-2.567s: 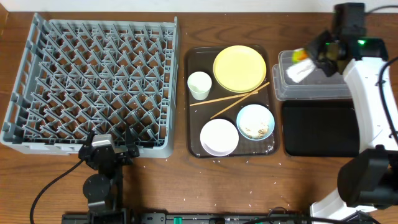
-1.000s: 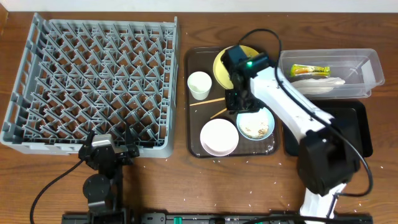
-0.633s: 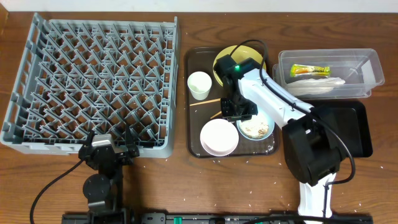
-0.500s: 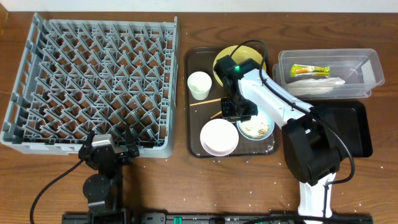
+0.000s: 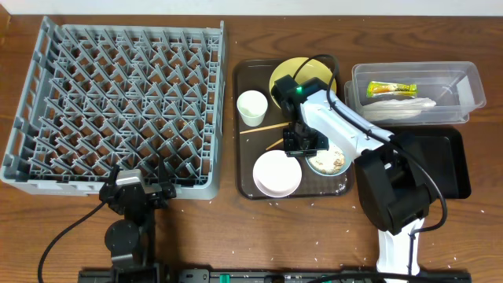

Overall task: Sort waste into correct bins and load items into the dishwasher
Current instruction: 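Tip the light-blue bowl over the black tray to dump scraps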

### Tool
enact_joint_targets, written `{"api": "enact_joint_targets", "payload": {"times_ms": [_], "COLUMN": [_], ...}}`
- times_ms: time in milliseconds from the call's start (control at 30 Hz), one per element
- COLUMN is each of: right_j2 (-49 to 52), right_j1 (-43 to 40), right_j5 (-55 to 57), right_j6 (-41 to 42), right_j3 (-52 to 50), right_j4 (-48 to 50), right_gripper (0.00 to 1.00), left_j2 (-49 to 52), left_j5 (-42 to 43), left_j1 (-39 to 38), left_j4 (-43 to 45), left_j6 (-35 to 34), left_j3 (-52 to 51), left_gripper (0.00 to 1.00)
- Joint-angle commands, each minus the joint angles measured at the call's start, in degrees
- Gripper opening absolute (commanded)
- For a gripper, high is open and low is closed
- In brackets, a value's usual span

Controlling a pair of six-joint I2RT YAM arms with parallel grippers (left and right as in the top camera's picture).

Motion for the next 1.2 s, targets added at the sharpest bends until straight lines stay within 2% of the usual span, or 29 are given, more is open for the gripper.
{"api": "enact_joint_targets", "payload": {"times_ms": [0,267,500,667,867,1167], "right_j2": [-0.1,-9.6,-17.5,-24.5,-27.5,-27.5], "right_j1": [0.1,-2.4,-10.4,-22.6,-39.7,-56.3], "right_j5": [0.2,-11.7,-18.9,-26.6,-45.3,-66.0], "right_j6": [-2.1,-12.0,-19.5,-29.9,-40.1,-52.9], "right_j3": [-0.5,-0.4,-0.4,-2.2,-12.8,-25.1], "right_j4": [0.0,-0.2,-5.6,-9.9,-2.9,1.7], "right_gripper": [0.01,0.01,0.01,0.01,0.01,0.01], "left_j2": [-0.3,-0.3,-0.3,-0.3,-0.3,-0.3], "left_j5": [-0.3,-0.3,-0.3,-0.3,-0.3,-0.3], "left_j1": [0.3,0.3,0.3,0.3,0.3,0.3], "left_j4": [-1.4,-1.4,-1.4,-1.4,-1.4,-1.4], "left_j6": [0.0,0.0,0.0,0.0,0.0,0.0], "left_j3": [-1.3,-1.3,-1.3,-1.3,-1.3,-1.3], "left_gripper": [0.95,0.95,0.95,0.95,0.95,0.95]}}
